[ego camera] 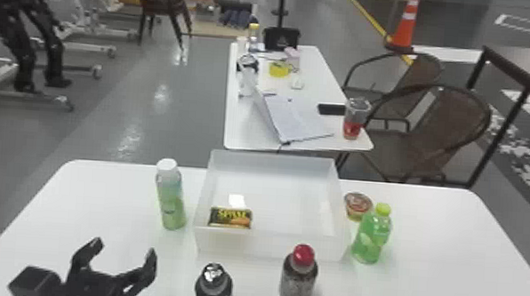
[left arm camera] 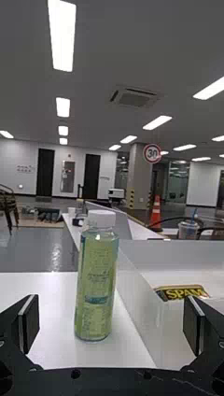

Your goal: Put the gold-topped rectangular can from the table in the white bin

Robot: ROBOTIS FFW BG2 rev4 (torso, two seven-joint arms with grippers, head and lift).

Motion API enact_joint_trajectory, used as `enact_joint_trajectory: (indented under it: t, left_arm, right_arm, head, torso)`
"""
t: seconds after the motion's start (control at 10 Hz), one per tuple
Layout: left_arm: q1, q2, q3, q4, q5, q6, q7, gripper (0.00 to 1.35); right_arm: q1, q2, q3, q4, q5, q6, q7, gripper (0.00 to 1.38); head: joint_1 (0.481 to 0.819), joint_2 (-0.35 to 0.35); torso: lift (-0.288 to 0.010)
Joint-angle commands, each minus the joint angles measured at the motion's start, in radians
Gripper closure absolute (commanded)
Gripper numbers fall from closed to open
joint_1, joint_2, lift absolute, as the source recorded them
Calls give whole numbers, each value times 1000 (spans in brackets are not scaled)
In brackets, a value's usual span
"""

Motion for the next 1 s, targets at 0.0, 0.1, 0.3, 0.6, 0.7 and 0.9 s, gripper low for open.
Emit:
enact_joint_trajectory:
  t: [0.0,0.1,0.3,0.6,0.7,0.9]
  left_arm:
    - [93,-4,-2,-24,31,-54,60,139]
    - [142,-4,-5,-35,36,-83,109,139]
    - [195,-4,-8,-38,33,-122,134,139]
    - [222,-4,-9,-38,26,-154,155,139]
    - [222,-4,-8,-38,26,-157,157,139]
    - [222,-4,-12,-38,31,-156,158,139]
  right_arm:
    - [5,1,0,-4,1,0,0,107]
    - [11,1,-2,-9,0,0,-2,107]
    - [25,1,-2,-18,0,2,-2,107]
    - [43,1,-3,-38,0,2,-20,107]
    - [43,1,-2,-38,1,2,-20,107]
    - [45,1,-2,-40,1,2,-20,107]
  head:
    - [549,0]
    - [549,0]
    - [549,0]
    - [549,0]
    - [549,0]
    - [549,0]
  torso:
    - [-100]
    - [-100]
    - [-100]
    - [-100]
    - [-100]
    - [-100]
